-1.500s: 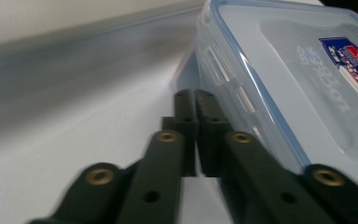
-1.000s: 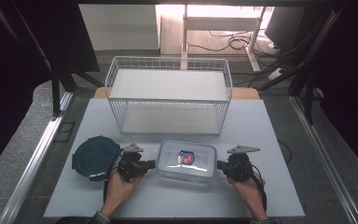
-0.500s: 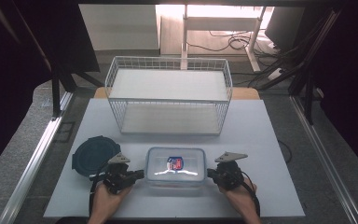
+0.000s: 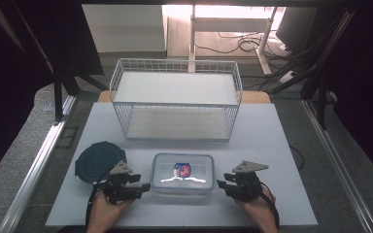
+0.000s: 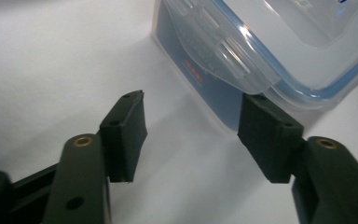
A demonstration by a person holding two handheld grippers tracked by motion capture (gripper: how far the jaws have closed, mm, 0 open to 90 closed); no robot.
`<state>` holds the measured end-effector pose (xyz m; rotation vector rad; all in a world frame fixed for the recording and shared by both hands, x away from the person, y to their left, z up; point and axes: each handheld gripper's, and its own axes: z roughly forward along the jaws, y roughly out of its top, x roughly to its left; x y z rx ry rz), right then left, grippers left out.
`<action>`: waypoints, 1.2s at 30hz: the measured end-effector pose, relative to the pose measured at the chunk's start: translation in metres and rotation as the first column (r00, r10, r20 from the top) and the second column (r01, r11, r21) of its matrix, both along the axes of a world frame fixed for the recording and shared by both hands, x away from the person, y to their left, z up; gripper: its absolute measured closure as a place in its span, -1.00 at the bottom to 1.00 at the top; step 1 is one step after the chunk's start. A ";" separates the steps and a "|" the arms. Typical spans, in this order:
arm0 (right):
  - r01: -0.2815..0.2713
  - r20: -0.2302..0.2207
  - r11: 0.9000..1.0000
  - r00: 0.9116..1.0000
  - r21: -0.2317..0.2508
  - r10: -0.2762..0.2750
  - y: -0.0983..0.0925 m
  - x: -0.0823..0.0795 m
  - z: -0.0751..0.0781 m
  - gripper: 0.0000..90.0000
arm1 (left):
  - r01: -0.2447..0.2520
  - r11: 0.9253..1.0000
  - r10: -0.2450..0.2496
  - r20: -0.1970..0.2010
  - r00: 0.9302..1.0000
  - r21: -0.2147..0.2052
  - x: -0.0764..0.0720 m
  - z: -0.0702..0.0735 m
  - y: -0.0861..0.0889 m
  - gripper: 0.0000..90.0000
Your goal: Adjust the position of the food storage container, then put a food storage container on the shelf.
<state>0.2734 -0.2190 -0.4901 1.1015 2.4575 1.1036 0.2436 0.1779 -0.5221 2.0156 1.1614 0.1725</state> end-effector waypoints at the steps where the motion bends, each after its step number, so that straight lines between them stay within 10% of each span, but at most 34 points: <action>1: 0.000 0.000 1.000 1.000 0.000 0.000 0.000 0.000 0.000 0.17 | 0.000 1.000 0.000 0.000 1.000 0.000 0.000 0.000 0.000 -0.25; 10: -0.021 0.017 0.999 1.000 0.045 0.020 -0.011 0.003 -0.001 -0.61 | 0.058 0.997 -0.056 0.041 0.998 -0.050 -0.008 0.002 0.007 -0.67; 15: -0.006 0.020 0.998 1.000 0.057 0.005 -0.012 0.003 0.000 -0.68 | 0.083 0.996 -0.081 0.039 0.996 -0.034 -0.009 0.002 0.005 -0.77; 28: 0.002 0.024 0.991 1.000 0.131 -0.006 -0.006 0.000 0.010 -0.90 | 0.107 0.974 -0.088 0.100 0.991 -0.198 -0.005 0.016 0.007 -0.98; 36: -0.013 -0.016 0.994 1.000 0.112 0.015 0.015 0.005 0.017 -0.93 | 0.118 0.983 -0.115 0.033 0.993 -0.139 0.016 0.022 -0.014 -0.98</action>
